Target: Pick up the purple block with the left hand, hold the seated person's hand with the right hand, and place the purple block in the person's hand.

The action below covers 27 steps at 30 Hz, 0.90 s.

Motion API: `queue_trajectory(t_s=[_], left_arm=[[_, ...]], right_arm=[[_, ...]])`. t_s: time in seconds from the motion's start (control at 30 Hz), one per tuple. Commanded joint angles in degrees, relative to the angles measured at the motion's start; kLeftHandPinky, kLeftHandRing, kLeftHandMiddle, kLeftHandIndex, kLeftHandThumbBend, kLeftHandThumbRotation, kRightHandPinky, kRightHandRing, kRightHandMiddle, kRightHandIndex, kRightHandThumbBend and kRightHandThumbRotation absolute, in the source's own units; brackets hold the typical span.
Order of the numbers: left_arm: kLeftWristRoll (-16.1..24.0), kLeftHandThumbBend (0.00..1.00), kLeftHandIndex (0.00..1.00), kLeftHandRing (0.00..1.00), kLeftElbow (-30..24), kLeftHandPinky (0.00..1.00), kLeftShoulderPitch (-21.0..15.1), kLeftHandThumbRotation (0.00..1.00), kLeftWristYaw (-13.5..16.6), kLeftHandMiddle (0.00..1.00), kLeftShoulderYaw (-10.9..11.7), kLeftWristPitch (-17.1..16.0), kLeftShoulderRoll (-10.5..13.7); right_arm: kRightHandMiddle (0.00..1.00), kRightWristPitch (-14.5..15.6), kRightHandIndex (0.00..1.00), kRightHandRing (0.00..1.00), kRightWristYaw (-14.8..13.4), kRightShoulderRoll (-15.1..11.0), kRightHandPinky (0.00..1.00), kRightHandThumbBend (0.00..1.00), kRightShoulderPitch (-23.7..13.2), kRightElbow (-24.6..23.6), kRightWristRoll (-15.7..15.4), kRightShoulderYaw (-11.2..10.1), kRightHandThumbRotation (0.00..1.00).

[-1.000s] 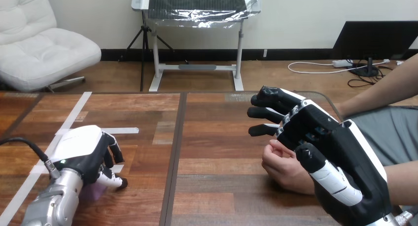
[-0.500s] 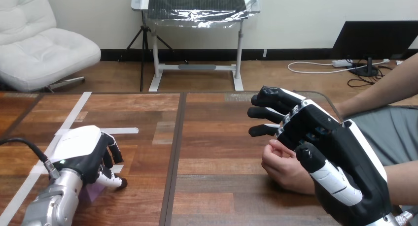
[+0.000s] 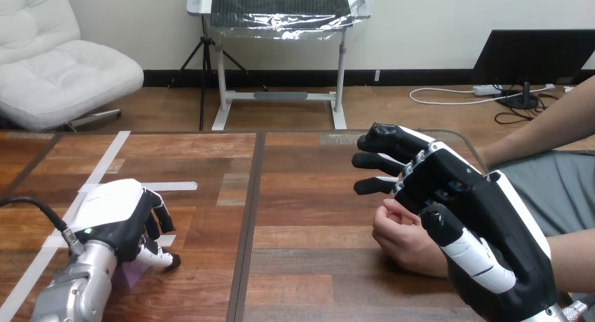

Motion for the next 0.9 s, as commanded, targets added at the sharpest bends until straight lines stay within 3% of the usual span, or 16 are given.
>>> queue_trajectory(t_s=[0.0, 0.2, 0.5, 0.67, 0.87], left_arm=[[-0.41, 0.75, 0.49, 0.60, -2.31, 0.75, -1.40, 0.00, 0.45, 0.50, 0.49, -0.18, 1.12], [-1.41, 0.75, 0.49, 0.60, -3.03, 0.75, -1.02, 0.00, 0.51, 0.50, 1.20, -0.16, 0.77], [-2.21, 0.74, 0.60, 0.64, -6.08, 0.77, -0.16, 0.01, -1.48, 0.60, 1.62, 1.45, 1.13], [-2.66, 0.75, 0.69, 0.69, -8.73, 0.77, 0.60, 0.11, -2.05, 0.68, 2.17, 2.76, 1.10], [-2.90, 0.80, 0.73, 0.72, -11.67, 0.76, 1.72, 0.21, -0.71, 0.72, 3.05, 2.98, 1.00]], right_arm=[[0.83, -0.71, 0.80, 0.80, -0.10, -0.56, 0.70, 0.74, -2.72, -2.21, 0.20, -0.78, 0.58], [0.83, -0.48, 0.80, 0.80, -0.19, -0.56, 0.70, 0.74, -2.63, -2.40, 0.31, -0.74, 0.58], [0.82, -0.84, 0.80, 0.80, -0.13, -0.53, 0.70, 0.73, -2.61, -2.23, 0.09, -0.76, 0.57], [0.83, -0.60, 0.80, 0.80, -0.12, -0.50, 0.71, 0.73, -2.57, -2.20, 0.36, -0.77, 0.57], [0.82, -0.73, 0.80, 0.80, -0.16, -0.46, 0.71, 0.74, -2.57, -2.07, 0.27, -0.82, 0.57]])
